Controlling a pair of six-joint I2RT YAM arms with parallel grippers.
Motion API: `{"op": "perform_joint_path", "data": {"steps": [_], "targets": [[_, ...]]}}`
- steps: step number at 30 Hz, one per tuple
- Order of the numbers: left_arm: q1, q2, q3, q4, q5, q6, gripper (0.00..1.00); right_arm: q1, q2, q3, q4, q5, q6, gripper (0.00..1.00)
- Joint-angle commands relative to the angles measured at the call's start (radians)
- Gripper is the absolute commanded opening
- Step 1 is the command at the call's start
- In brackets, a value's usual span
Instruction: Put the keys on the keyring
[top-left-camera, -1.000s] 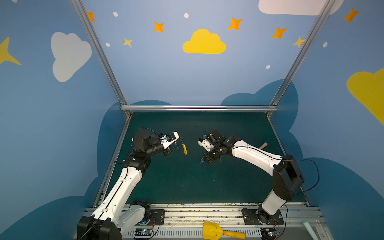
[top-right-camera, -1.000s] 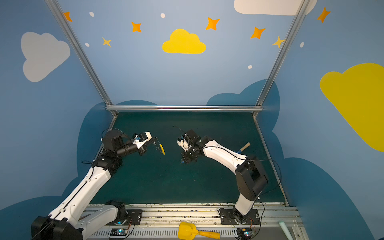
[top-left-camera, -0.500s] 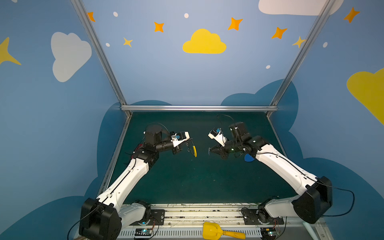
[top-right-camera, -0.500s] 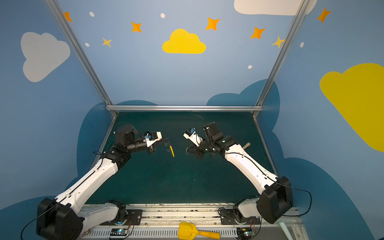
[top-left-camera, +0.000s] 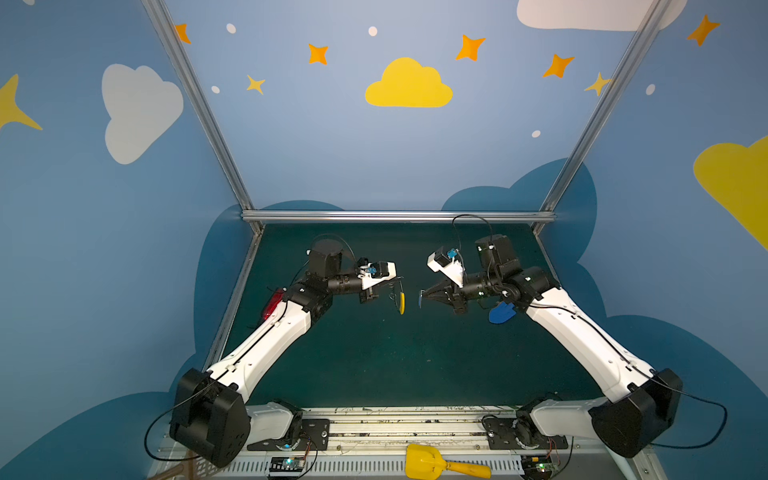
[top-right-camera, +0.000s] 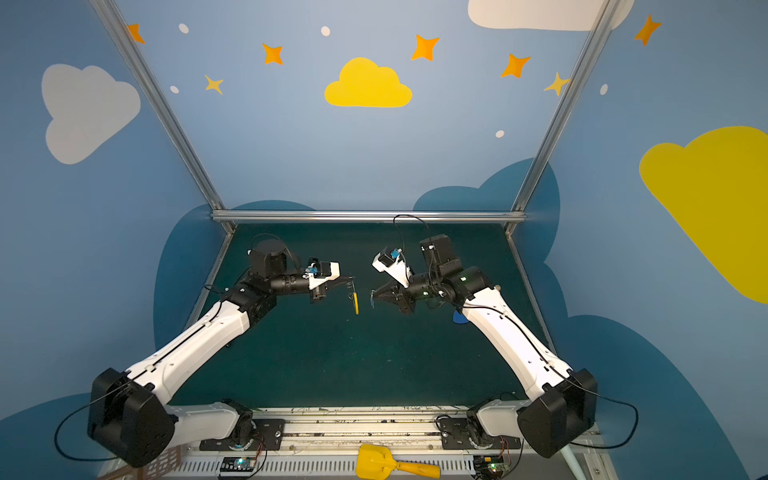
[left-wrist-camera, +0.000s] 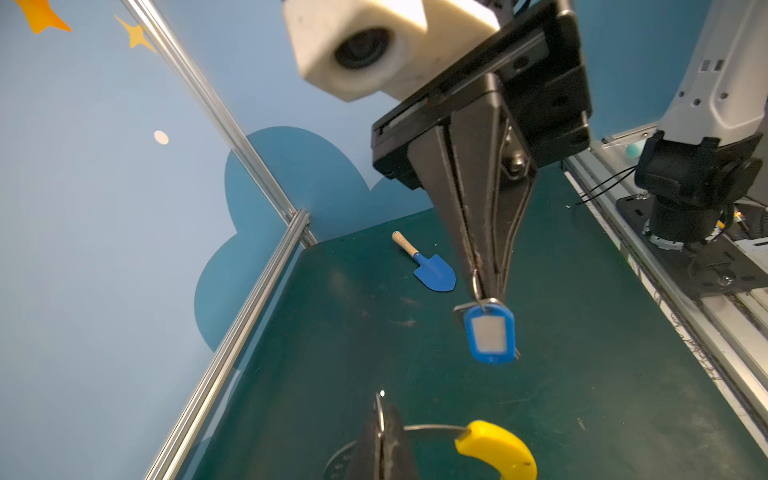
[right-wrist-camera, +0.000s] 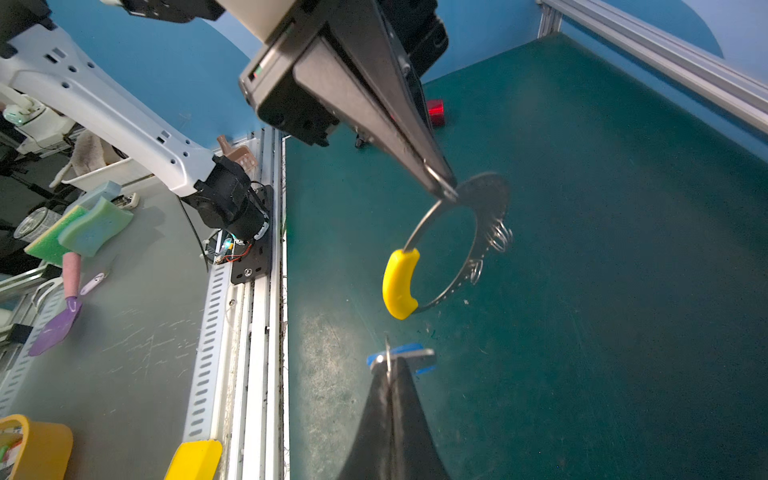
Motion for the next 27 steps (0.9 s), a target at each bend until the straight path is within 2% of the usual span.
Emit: {"op": "perform_joint_path", "data": {"steps": [1, 9, 20, 27], "targets": [[-0.027, 0.015, 0.039, -0.036, 0.016, 0.033, 0.04, -0.019, -0.002, 0.022, -0.014, -0.088, -0.012, 0.00], [-0.075, 0.046, 0.084, -0.089, 0.015, 0.060, 0.04, -0.078, 0.016, 0.024, -0.010, -0.204, -0.025, 0.00], [-0.109, 0.075, 0.118, -0.125, 0.001, 0.095, 0.04, -0.103, 0.053, 0.044, -0.071, -0.244, -0.057, 0.00], [-0.118, 0.079, 0.123, -0.139, -0.016, 0.118, 0.04, -0.111, 0.084, 0.050, -0.081, -0.322, -0.068, 0.00]]}}
